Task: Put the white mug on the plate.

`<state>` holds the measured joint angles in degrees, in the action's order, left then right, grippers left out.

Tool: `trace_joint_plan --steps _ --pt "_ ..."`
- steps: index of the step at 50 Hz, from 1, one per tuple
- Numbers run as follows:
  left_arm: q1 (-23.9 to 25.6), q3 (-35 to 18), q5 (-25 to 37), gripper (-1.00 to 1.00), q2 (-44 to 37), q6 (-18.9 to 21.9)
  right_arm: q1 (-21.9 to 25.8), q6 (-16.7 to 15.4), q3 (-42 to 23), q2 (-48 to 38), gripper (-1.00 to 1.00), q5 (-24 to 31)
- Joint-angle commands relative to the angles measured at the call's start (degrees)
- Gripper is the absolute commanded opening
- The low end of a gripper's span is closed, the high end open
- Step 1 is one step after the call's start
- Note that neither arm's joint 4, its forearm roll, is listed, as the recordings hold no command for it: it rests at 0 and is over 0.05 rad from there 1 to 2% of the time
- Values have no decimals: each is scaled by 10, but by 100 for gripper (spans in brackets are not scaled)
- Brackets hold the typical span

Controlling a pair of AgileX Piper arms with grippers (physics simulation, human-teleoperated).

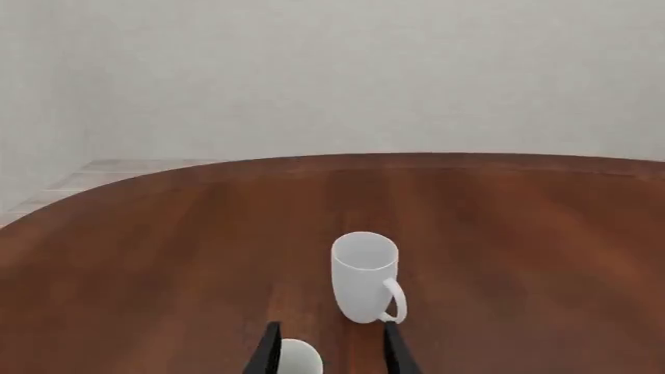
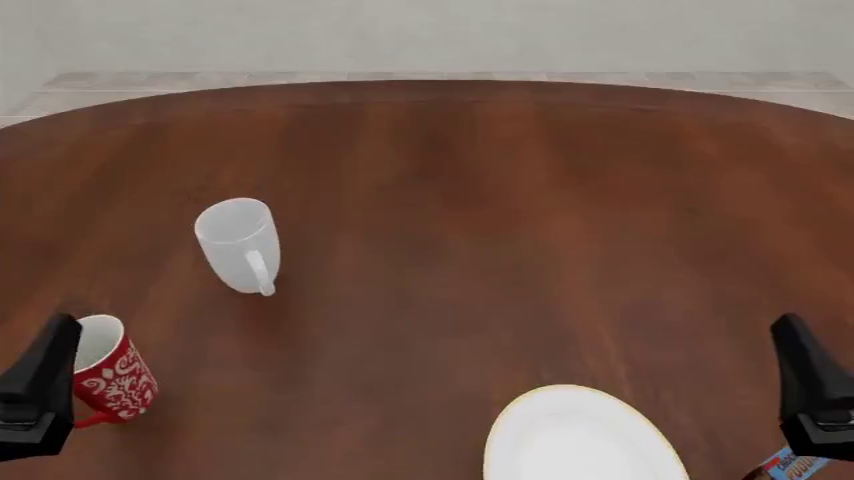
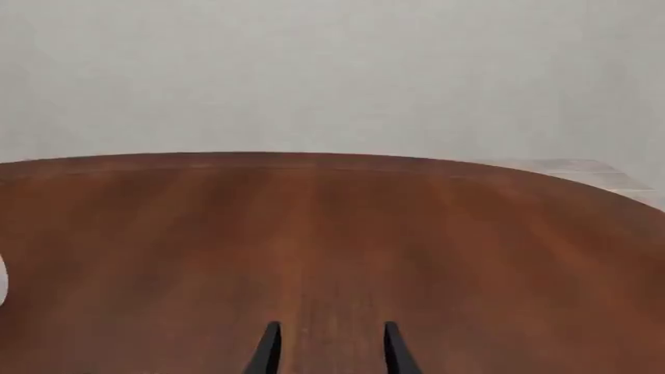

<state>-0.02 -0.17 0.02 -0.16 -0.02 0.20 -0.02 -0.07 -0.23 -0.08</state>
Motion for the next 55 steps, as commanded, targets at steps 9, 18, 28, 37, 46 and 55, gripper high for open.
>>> trace_joint_plan --steps 9,18,28,37,46,55 --pt "0 -1 -1 100 -3 0 3 1 -1 -7 100 -3" --pt "0 0 -4 100 -5 0 3 1 -1 -8 100 -4" --pt "0 0 -5 100 -6 0 10 0 -1 -13 100 -6" --pt "0 1 -6 100 -6 1 30 -19 -18 -37 100 -11" --pt "0 1 -7 100 -8 0 80 -50 -68 -106 100 -26" --pt "0 1 -4 100 -3 2 118 -69 -157 -185 100 -6"
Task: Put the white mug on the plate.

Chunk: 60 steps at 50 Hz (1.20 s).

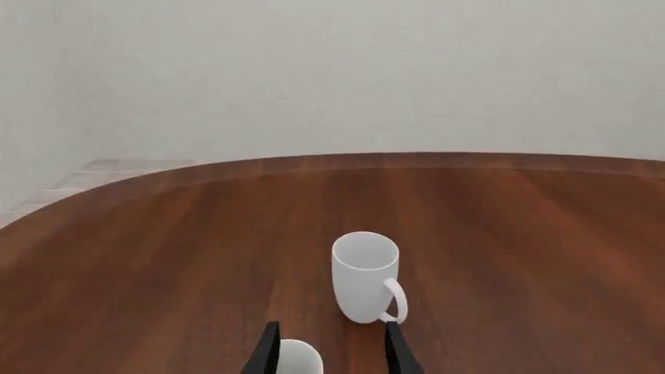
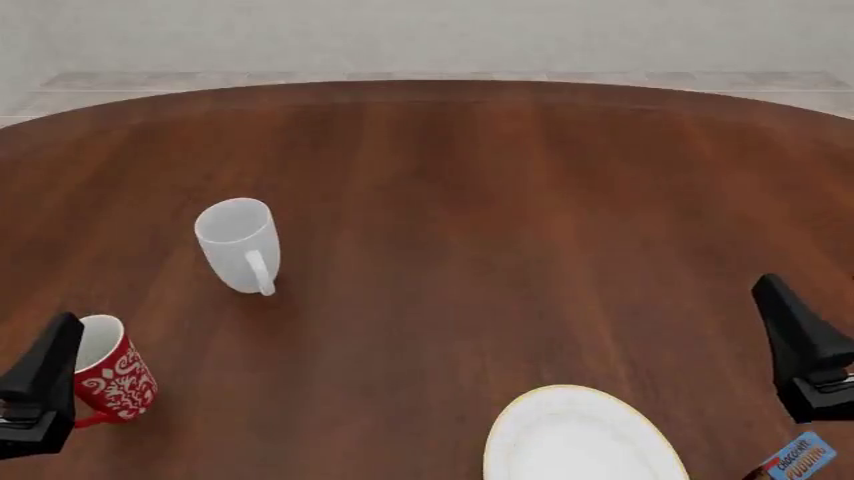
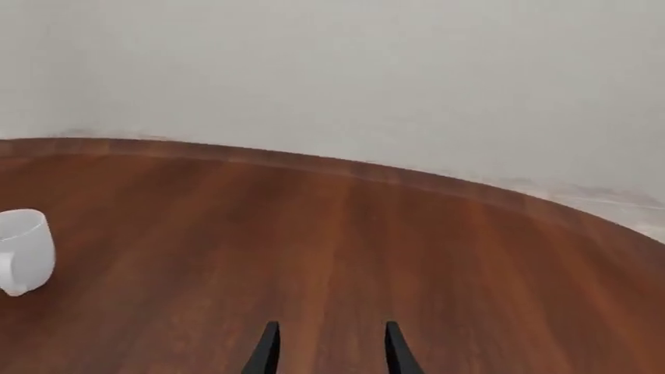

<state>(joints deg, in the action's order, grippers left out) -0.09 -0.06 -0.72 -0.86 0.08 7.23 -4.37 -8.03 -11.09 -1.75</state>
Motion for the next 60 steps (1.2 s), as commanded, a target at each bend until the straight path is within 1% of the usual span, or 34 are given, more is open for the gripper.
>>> trace_joint_plan --steps 1,5,9,10,11,12,13,14,15,16,18,19,22,23,26,27,28,30,32,34,36,39,41,44,47,56,60 --pt "0 0 3 100 2 -1 54 -27 -90 -90 100 14" --pt "0 0 3 100 3 1 77 -39 -131 -122 100 32" --pt "0 0 2 100 3 1 108 -40 -173 -160 100 54" --pt "0 0 2 100 3 1 108 -40 -173 -160 100 54" --pt "0 0 3 100 3 1 123 -49 -192 -177 100 66" --pt "0 0 3 100 3 1 123 -49 -192 -178 100 66" --pt "0 0 3 100 3 0 138 -48 -212 -192 100 80" --pt "0 0 3 100 3 0 138 -48 -212 -192 100 80" --pt "0 0 3 100 4 1 149 -53 -228 -203 100 90" --pt "0 0 4 100 4 1 155 -48 -243 -212 100 99" --pt "0 0 4 100 4 0 169 -62 -257 -228 100 109" --pt "0 0 4 100 4 0 173 -57 -265 -232 100 114" --pt "0 0 5 100 6 1 186 -56 -283 -247 100 127" --pt "0 0 6 100 6 1 194 -49 -296 -259 100 135" --pt "0 -1 7 100 6 0 209 -63 -317 -283 100 147" --pt "0 -1 7 100 6 1 223 -64 -340 -298 100 160" --pt "0 -1 7 100 6 1 223 -64 -340 -298 100 160" --pt "0 -1 7 100 7 1 245 -56 -385 -322 100 187" --pt "0 -1 8 100 7 0 258 -52 -415 -340 100 204" --pt "0 -1 8 100 7 0 262 -51 -424 -346 100 210" --pt "0 -1 7 100 7 1 268 -54 -447 -365 100 220" --pt "0 -1 7 100 6 0 281 -44 -478 -394 100 235" --pt "0 -1 7 100 6 1 287 -51 -490 -414 100 237" --pt "0 -1 7 100 6 1 296 -41 -506 -437 100 242" --pt "0 -1 6 100 5 0 304 -47 -520 -465 100 243" --pt "0 -1 5 100 5 1 327 -38 -559 -517 100 247" --pt "0 -1 7 100 5 0 328 -38 -572 -539 100 244"
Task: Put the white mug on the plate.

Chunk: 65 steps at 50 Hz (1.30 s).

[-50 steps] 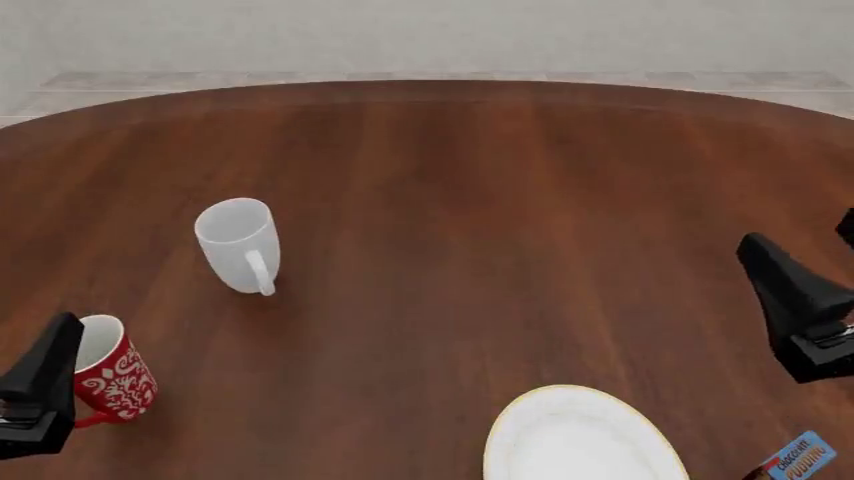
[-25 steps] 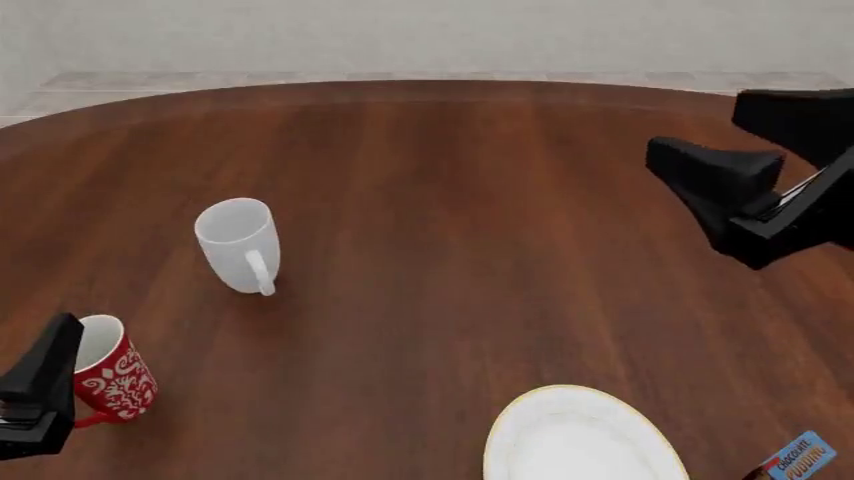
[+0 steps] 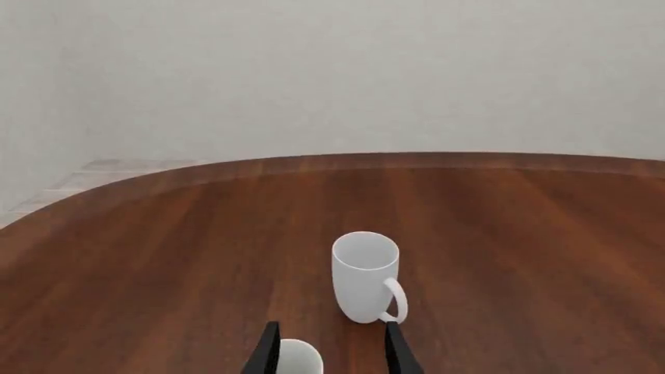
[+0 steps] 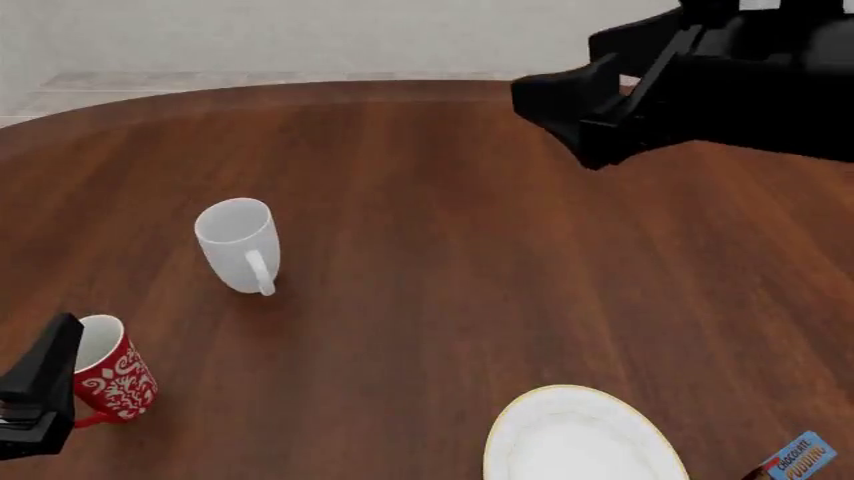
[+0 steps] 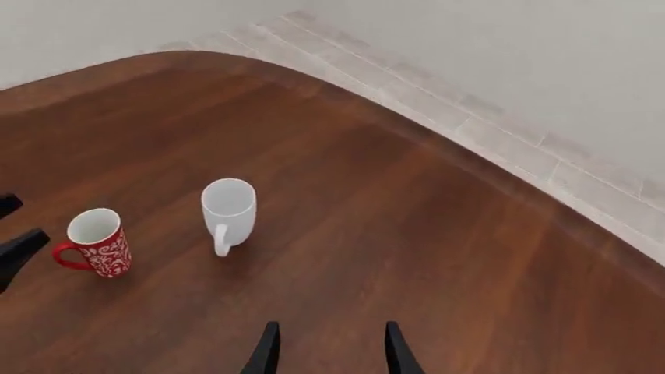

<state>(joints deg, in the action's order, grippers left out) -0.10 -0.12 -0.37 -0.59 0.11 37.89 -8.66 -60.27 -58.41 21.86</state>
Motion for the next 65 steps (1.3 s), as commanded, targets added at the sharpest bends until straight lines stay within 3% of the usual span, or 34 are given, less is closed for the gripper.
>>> trace_joint_plan --steps 1,21,65 --pt "0 -1 3 100 3 0 22 8 -53 -69 100 9" --pt "0 0 -1 100 -1 0 48 16 -114 -165 100 7" --pt "0 1 -1 100 0 0 89 60 -172 -317 100 -50"
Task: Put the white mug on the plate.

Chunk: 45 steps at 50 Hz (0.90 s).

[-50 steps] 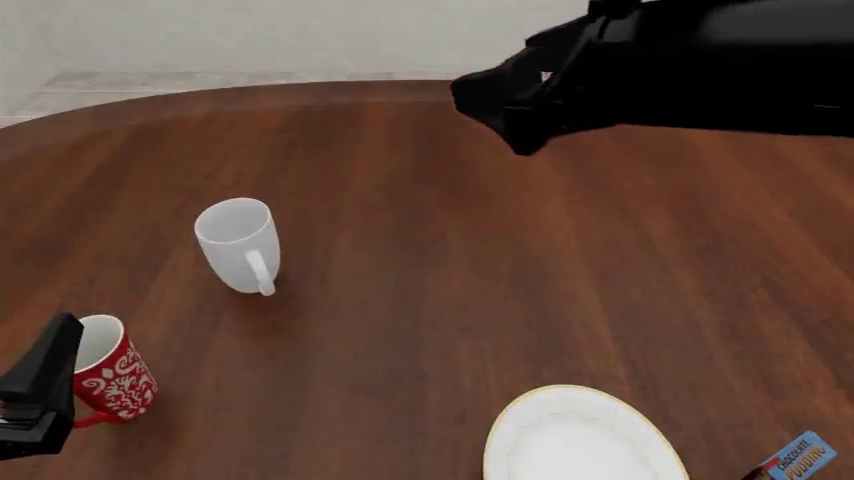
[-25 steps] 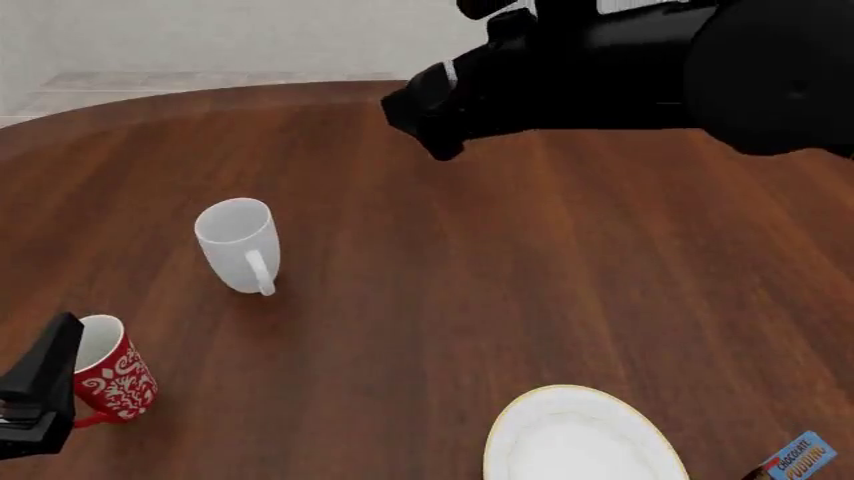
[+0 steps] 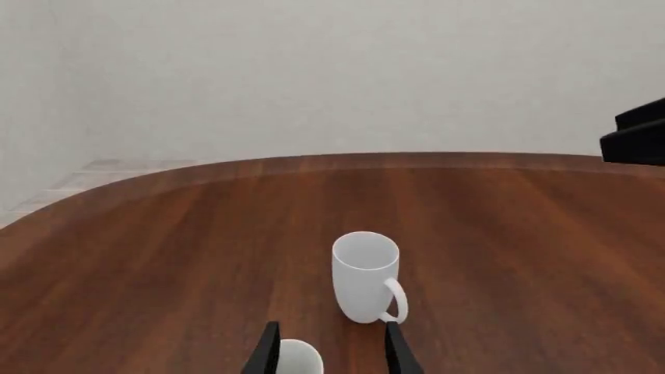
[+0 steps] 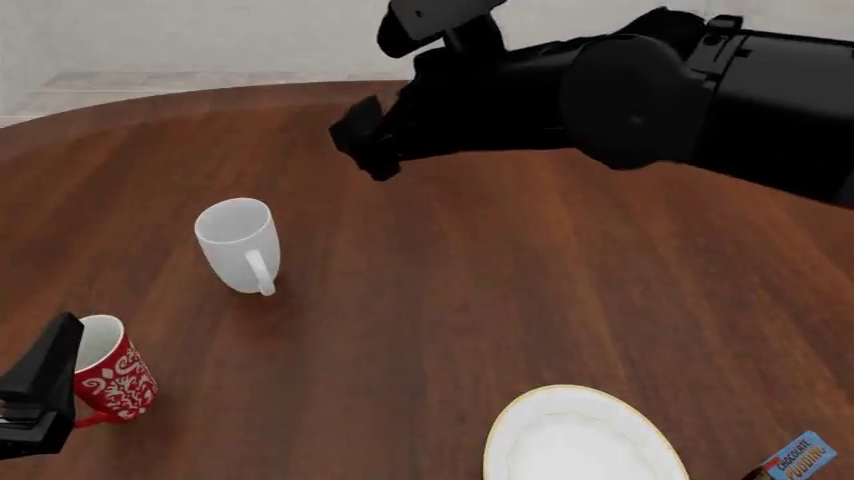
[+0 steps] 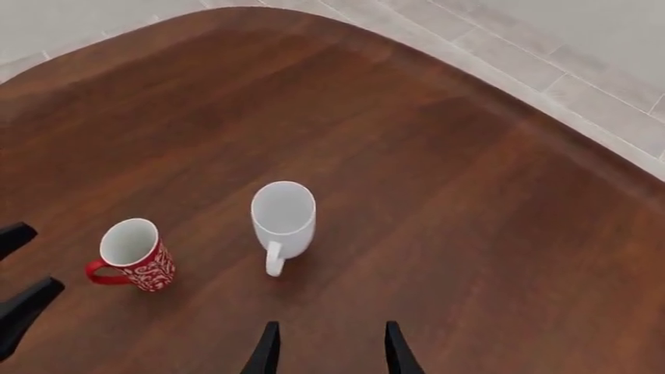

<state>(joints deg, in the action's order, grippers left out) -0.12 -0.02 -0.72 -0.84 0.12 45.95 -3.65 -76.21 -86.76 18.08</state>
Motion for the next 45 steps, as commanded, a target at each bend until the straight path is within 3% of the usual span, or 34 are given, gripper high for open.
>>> trace_joint_plan --steps 1,45 --pt "0 0 2 100 3 0 9 12 -13 -36 100 -13" --pt "0 0 2 100 2 0 28 48 -80 -156 100 -40"
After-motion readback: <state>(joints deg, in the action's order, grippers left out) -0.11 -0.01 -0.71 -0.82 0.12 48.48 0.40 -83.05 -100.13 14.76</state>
